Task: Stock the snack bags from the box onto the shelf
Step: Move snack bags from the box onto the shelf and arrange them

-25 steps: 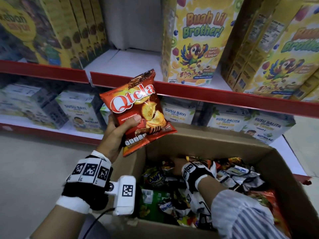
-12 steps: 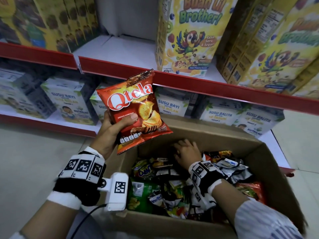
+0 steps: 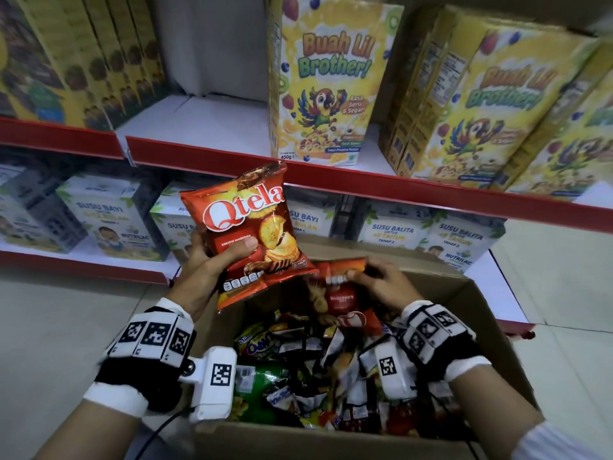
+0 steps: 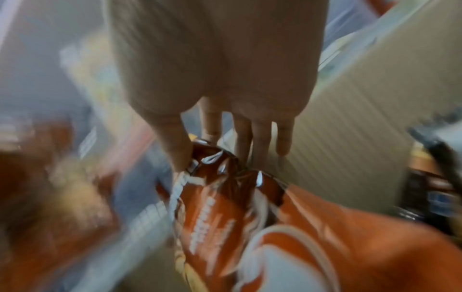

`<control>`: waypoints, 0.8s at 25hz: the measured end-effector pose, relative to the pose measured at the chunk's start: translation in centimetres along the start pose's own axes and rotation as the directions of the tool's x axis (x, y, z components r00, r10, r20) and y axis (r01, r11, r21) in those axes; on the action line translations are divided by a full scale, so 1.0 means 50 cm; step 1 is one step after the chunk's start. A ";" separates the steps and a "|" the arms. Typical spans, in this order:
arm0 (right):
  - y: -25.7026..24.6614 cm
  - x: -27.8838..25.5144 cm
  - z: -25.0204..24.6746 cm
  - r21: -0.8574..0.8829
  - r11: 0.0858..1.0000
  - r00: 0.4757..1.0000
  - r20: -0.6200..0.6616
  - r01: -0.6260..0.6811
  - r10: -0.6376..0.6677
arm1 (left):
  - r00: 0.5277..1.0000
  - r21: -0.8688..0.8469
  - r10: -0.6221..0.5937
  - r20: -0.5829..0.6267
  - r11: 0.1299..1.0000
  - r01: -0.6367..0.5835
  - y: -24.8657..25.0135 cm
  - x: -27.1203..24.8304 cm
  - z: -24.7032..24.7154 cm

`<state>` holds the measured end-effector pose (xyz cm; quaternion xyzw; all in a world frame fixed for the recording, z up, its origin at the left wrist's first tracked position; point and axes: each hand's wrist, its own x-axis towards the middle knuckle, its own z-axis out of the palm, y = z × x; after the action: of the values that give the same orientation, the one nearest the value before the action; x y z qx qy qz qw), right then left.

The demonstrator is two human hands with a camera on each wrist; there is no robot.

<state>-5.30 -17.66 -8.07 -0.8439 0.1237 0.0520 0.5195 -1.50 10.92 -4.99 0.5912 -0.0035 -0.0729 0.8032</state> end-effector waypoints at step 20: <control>-0.236 -0.150 -0.161 0.625 0.741 0.931 -0.365 0.248 -0.003 | 0.984 0.172 -0.064 0.166 0.984 0.035 0.046 -0.021 0.144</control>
<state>-9.78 -18.59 7.42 -0.6074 0.1637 -0.1772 0.7569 -2.95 4.87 -0.53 0.6484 -0.0639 -0.1431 0.7450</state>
